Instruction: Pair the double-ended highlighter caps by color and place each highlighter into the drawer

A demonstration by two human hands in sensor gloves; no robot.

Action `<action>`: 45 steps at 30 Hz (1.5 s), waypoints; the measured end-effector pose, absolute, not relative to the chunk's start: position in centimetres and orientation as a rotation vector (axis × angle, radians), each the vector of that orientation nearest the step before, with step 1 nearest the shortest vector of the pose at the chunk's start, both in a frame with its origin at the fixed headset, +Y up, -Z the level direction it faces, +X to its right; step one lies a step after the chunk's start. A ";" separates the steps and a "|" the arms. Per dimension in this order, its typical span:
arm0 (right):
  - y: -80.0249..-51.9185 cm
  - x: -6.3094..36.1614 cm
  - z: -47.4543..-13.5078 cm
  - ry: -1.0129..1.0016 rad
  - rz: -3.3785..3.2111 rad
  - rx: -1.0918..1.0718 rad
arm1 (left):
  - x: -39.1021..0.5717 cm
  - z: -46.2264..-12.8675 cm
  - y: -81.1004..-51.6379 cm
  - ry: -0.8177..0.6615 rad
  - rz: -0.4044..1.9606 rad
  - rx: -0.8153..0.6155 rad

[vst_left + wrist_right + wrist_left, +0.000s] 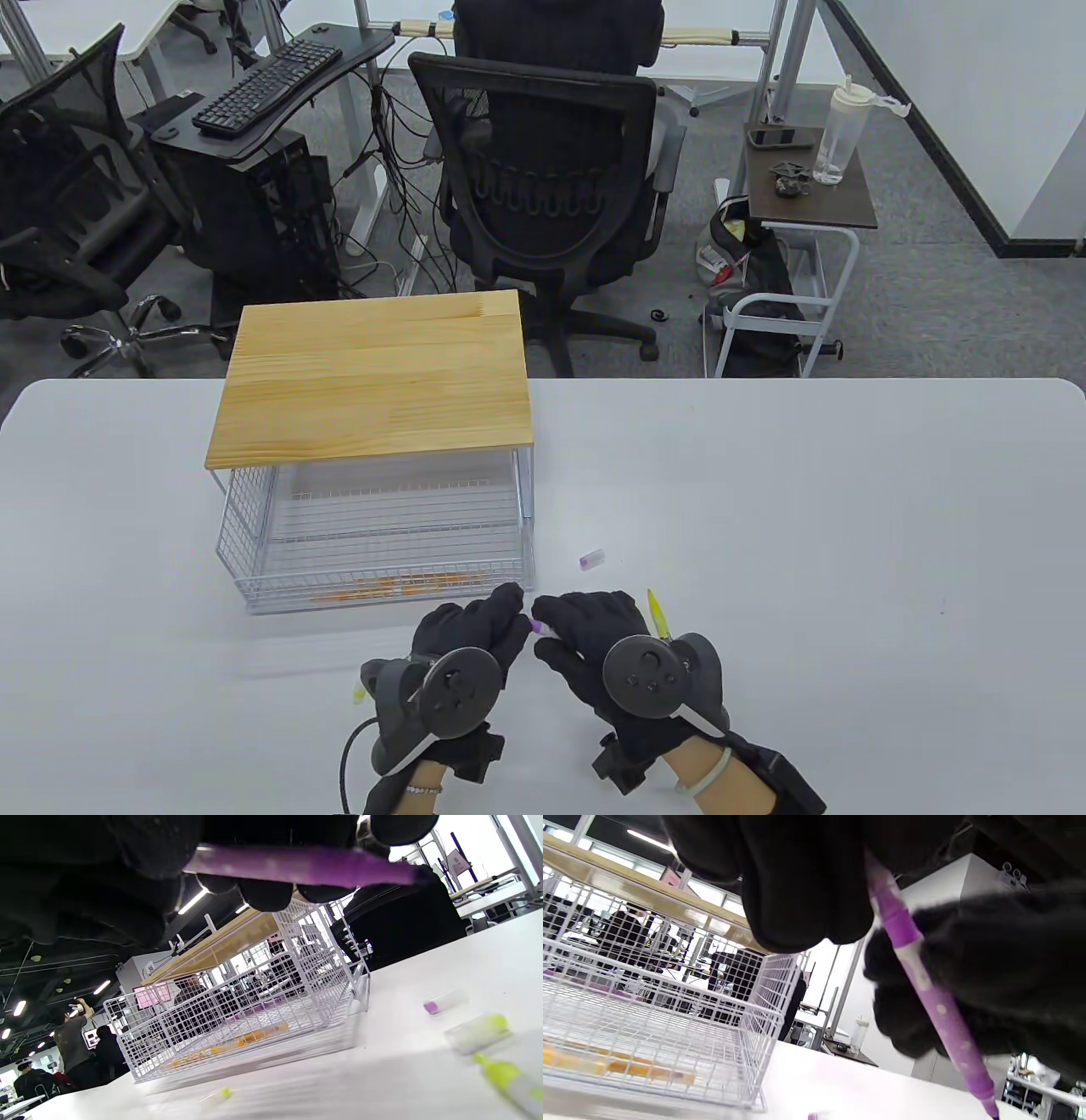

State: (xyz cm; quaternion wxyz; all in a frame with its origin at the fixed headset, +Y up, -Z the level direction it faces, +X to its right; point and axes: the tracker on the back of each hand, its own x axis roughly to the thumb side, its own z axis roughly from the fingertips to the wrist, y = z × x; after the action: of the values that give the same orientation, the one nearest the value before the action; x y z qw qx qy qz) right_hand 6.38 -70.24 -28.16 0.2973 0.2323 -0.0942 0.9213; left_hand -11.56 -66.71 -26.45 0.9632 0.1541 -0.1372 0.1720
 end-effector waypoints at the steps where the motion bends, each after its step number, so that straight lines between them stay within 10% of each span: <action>1: -70.2 6.2 -28.0 -0.278 2.471 0.623 | -11.1 -26.4 -66.9 -0.283 0.324 0.310; 45: -68.9 10.4 -29.5 -0.351 2.237 0.480 | -14.6 -28.1 -68.0 -0.135 0.137 0.253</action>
State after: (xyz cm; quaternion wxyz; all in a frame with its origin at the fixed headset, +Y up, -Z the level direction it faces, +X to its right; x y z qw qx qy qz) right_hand 10.43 -68.90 -29.45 0.4017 0.1898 -0.1387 0.8851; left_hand -14.63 -67.98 -28.11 0.9874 0.1261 -0.0670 0.0681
